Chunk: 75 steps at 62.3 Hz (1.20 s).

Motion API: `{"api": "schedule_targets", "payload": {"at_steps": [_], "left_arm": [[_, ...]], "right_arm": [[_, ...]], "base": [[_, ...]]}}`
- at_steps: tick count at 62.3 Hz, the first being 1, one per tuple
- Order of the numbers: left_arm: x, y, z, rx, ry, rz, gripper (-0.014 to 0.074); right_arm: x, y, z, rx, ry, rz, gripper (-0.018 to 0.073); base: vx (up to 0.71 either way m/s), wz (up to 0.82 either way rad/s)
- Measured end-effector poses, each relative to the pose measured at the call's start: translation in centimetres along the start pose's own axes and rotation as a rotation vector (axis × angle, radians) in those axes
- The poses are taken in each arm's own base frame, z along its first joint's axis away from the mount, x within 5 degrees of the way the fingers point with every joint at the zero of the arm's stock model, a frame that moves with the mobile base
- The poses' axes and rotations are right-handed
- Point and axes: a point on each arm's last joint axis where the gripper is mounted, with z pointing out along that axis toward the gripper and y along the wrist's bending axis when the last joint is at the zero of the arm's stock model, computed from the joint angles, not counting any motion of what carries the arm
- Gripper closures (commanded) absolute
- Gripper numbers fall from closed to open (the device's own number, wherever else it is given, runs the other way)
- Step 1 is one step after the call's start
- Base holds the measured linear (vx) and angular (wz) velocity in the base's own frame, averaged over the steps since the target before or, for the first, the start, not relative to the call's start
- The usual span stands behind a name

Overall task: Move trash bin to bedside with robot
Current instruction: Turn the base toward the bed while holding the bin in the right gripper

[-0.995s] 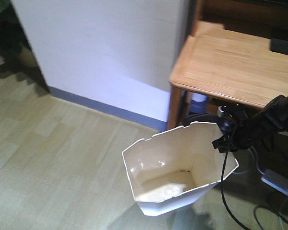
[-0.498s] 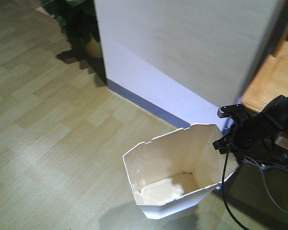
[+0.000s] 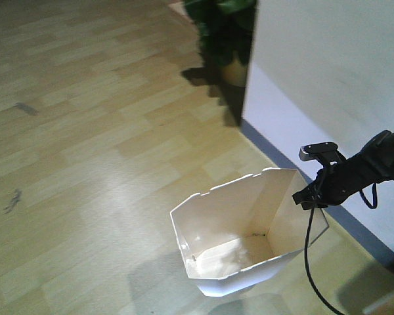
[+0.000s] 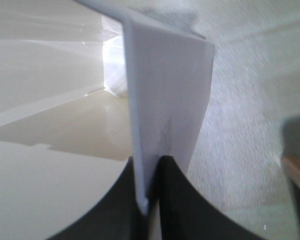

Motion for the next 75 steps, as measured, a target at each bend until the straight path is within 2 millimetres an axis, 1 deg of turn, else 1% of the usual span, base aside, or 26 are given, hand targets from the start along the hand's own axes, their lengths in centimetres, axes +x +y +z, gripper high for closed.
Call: {"api": "schedule_targets", "payload": {"at_steps": [20,37,54,75], "left_arm": [[0.0,0.0,0.0,0.0,0.0,0.0,0.0602],[0.0,0.0,0.0,0.0,0.0,0.0,0.0602],[0.0,0.0,0.0,0.0,0.0,0.0,0.0602],[0.0,0.0,0.0,0.0,0.0,0.0,0.0602]], "right_arm": [[-0.04,0.14,0.03,-0.007,0.0,0.005,0.0565],[0.02,0.24,0.02,-0.019,0.006,0.005,0.0565],[0.05,0.29,0.02,-0.023,0.008,0.005,0.0565],[0.04,0.26,0.02,-0.02,0.008,0.002,0.0565]], "base": [[0.18,0.72],[0.21,0.54],[0.28,0.34],[0.36,0.18]]}}
